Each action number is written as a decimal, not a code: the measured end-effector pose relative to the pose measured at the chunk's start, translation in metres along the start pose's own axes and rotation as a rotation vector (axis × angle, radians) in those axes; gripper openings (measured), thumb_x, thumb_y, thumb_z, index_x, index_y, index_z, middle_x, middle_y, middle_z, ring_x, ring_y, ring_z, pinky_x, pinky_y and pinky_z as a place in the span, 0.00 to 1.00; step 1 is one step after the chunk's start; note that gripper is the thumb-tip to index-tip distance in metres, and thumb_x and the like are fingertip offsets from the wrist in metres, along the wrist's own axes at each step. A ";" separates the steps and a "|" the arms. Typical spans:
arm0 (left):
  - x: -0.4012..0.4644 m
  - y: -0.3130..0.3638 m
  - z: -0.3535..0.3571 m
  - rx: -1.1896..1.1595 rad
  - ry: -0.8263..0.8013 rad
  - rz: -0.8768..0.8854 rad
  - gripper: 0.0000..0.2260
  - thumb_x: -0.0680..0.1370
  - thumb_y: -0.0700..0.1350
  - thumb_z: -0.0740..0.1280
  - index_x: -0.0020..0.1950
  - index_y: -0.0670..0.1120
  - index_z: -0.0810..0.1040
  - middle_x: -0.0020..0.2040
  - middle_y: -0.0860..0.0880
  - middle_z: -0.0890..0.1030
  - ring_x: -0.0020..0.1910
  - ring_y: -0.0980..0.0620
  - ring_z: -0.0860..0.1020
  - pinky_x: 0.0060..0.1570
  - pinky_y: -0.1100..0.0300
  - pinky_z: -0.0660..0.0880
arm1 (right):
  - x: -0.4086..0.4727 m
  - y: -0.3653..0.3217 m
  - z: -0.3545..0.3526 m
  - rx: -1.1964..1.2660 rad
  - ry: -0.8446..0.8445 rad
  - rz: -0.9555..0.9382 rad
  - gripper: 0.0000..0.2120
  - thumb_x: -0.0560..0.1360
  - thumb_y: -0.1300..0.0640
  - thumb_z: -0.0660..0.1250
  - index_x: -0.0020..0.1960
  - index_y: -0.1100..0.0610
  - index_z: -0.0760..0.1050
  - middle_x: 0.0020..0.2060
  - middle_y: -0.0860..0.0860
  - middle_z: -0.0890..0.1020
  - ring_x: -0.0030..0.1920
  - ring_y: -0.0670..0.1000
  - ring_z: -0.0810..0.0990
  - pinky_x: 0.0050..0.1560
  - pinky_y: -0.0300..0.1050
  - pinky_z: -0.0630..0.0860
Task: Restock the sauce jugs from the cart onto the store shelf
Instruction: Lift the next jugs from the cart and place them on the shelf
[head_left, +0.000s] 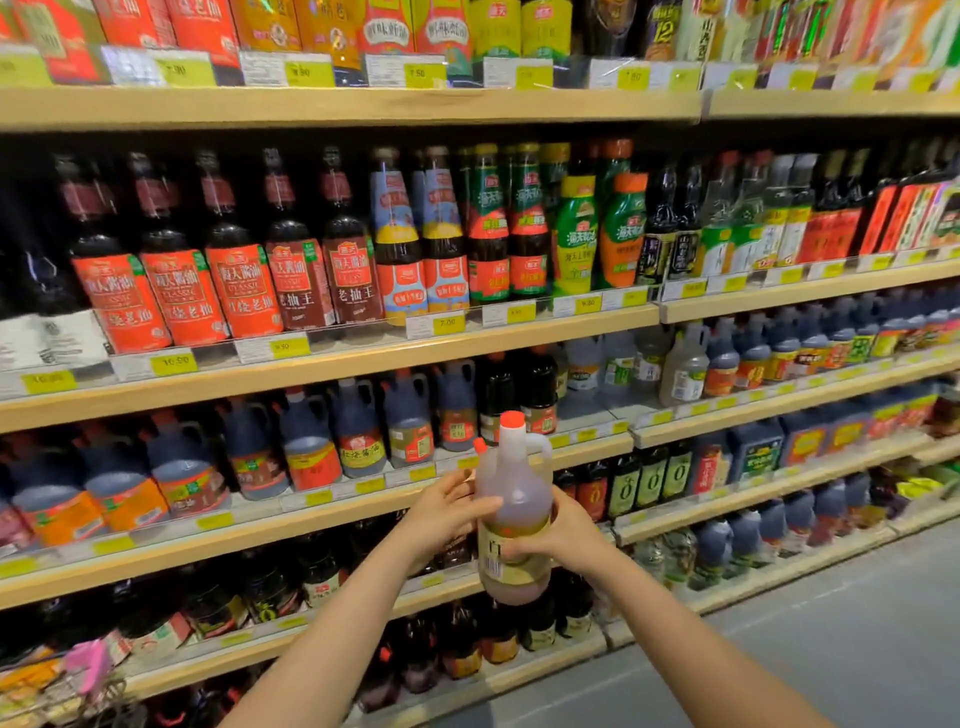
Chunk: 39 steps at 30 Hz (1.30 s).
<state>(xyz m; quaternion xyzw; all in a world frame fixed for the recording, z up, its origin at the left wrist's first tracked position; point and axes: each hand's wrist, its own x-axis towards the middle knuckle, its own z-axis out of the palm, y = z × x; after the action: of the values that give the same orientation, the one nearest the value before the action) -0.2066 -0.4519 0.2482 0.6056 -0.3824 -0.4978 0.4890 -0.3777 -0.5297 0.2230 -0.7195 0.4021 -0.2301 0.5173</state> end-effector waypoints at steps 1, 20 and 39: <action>0.005 -0.002 0.007 0.023 -0.047 0.005 0.50 0.56 0.53 0.78 0.74 0.45 0.59 0.70 0.48 0.69 0.69 0.42 0.68 0.69 0.46 0.66 | 0.000 0.001 -0.016 0.018 -0.002 -0.010 0.38 0.54 0.55 0.82 0.61 0.51 0.72 0.55 0.47 0.81 0.54 0.47 0.80 0.49 0.40 0.77; 0.156 0.001 0.251 0.426 0.152 0.229 0.32 0.59 0.54 0.79 0.59 0.53 0.71 0.49 0.58 0.79 0.46 0.63 0.76 0.36 0.73 0.71 | 0.082 0.090 -0.251 0.010 0.026 -0.051 0.46 0.50 0.50 0.82 0.64 0.50 0.67 0.57 0.48 0.79 0.56 0.48 0.79 0.58 0.52 0.78; 0.307 -0.062 0.109 0.934 0.427 0.162 0.26 0.75 0.53 0.66 0.71 0.51 0.64 0.71 0.50 0.67 0.72 0.51 0.62 0.69 0.55 0.63 | 0.271 0.120 -0.232 0.018 0.090 -0.206 0.39 0.57 0.56 0.81 0.61 0.46 0.63 0.54 0.43 0.77 0.56 0.50 0.78 0.54 0.50 0.78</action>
<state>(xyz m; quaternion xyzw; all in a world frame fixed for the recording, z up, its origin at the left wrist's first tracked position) -0.2496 -0.7521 0.1146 0.8158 -0.5012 -0.1002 0.2707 -0.4377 -0.8981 0.1715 -0.7413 0.3469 -0.3178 0.4786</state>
